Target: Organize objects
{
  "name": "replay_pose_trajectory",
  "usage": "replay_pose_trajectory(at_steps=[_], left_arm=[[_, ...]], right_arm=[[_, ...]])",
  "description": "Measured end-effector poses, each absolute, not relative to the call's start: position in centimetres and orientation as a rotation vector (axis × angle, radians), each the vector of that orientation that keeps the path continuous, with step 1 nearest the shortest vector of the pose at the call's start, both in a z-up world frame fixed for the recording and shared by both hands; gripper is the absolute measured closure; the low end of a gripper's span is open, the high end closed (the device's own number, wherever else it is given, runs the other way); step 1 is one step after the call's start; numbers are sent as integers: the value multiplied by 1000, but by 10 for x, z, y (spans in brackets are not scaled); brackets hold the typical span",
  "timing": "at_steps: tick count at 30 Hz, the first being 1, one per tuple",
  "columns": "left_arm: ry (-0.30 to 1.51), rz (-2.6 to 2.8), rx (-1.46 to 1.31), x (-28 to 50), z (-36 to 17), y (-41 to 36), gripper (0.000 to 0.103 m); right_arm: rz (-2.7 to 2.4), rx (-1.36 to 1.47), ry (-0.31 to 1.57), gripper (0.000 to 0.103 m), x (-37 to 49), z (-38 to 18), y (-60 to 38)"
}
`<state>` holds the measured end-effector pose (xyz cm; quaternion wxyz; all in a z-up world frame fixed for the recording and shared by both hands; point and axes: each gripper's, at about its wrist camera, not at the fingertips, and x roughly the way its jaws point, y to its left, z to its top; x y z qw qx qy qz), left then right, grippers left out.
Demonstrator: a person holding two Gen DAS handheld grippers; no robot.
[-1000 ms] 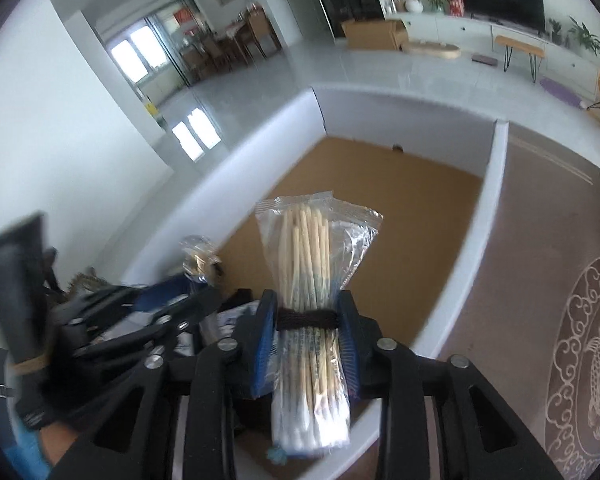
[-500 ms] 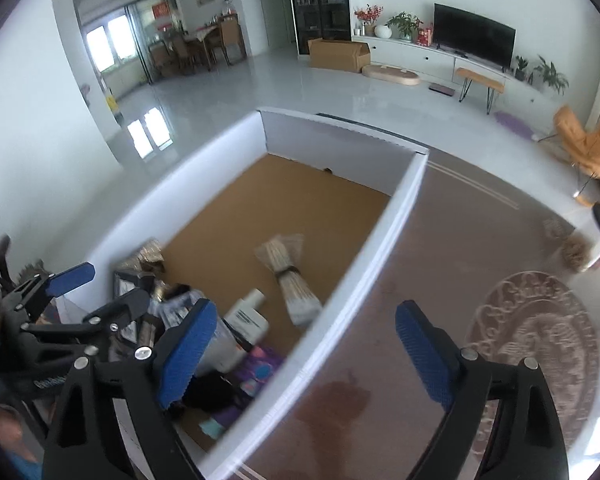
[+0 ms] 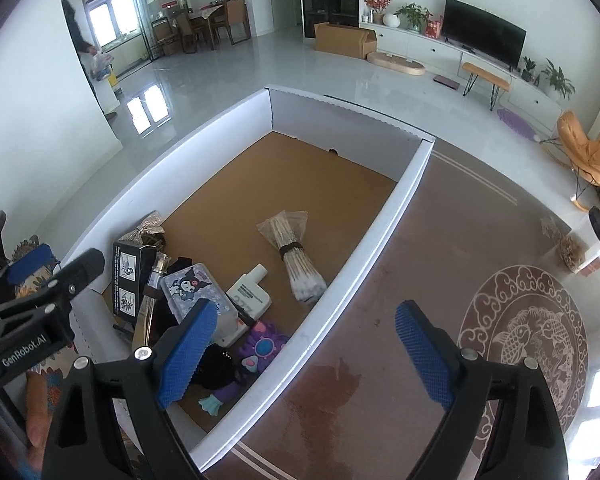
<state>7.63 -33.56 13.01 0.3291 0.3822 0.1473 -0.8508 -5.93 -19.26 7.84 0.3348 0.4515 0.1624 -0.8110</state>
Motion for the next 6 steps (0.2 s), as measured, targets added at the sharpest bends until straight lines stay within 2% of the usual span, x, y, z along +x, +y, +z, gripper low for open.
replay_pose_trajectory(at_steps=[6], left_arm=[[362, -2235, 919, 85, 132, -333, 3]], right_arm=[[-2112, 1184, 409, 12, -57, 74, -196]])
